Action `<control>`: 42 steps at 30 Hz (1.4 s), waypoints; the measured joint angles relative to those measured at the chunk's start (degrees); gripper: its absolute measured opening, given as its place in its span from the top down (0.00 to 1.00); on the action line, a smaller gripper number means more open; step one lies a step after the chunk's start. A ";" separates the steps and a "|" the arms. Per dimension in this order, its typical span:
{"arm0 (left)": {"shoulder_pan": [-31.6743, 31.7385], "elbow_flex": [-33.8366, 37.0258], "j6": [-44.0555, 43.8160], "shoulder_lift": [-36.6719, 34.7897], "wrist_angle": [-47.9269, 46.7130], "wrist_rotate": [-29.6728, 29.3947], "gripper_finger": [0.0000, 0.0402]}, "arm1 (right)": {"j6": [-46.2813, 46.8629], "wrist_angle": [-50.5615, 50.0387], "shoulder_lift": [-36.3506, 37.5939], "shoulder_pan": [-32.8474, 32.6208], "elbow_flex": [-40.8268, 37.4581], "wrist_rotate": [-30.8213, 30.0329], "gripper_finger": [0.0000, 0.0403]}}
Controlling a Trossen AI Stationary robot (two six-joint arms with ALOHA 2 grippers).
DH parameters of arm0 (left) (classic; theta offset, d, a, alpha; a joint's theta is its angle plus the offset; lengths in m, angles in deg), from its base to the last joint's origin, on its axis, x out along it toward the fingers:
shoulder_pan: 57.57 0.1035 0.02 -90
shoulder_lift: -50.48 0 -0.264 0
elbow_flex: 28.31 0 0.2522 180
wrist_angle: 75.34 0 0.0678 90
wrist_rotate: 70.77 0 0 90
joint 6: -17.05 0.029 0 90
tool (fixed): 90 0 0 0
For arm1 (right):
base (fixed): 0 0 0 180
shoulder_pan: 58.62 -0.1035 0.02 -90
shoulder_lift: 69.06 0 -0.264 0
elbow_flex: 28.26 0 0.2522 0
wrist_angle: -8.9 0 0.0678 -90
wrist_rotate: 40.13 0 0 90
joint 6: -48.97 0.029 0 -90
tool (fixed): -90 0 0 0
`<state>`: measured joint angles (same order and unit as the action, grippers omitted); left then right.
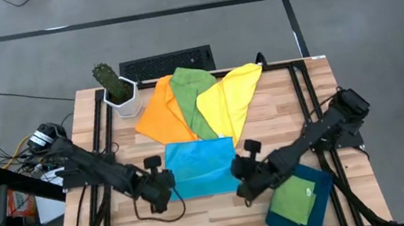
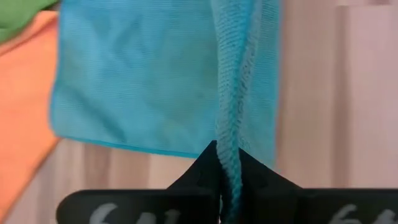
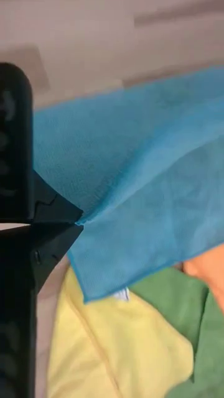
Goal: Fold microfiber towels
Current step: Fold the blue microfiber towel
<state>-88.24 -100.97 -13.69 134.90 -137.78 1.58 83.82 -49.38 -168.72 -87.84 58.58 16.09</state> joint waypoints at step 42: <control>18.57 0.02 14.03 0.00 -1.02 3.39 1.00 | -15.80 9.45 0.00 16.39 -8.75 6.85 0.90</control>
<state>-69.67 -100.94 0.34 134.90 -138.80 4.96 68.02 -39.93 -168.72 -71.45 49.83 22.94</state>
